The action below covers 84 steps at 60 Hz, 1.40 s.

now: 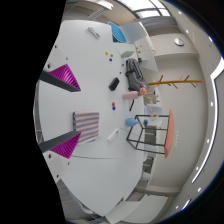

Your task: Fold towel

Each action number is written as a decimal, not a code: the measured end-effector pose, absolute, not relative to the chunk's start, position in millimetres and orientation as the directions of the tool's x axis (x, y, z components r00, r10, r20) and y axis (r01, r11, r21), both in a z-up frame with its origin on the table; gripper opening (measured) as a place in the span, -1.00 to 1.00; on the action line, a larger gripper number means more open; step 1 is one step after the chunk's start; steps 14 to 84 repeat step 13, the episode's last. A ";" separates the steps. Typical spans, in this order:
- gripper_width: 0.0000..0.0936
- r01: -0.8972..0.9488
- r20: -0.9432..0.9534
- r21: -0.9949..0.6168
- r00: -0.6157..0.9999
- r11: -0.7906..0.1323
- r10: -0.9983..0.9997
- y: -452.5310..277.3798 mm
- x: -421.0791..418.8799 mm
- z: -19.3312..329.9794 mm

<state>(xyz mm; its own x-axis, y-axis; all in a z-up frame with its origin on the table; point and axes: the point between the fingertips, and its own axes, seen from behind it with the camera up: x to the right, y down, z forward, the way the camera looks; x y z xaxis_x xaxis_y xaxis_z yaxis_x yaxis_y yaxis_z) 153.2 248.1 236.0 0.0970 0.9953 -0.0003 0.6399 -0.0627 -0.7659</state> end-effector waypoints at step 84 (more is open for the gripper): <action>0.82 0.627 0.005 -0.776 0.111 -0.066 0.994 245.3 162.8 236.8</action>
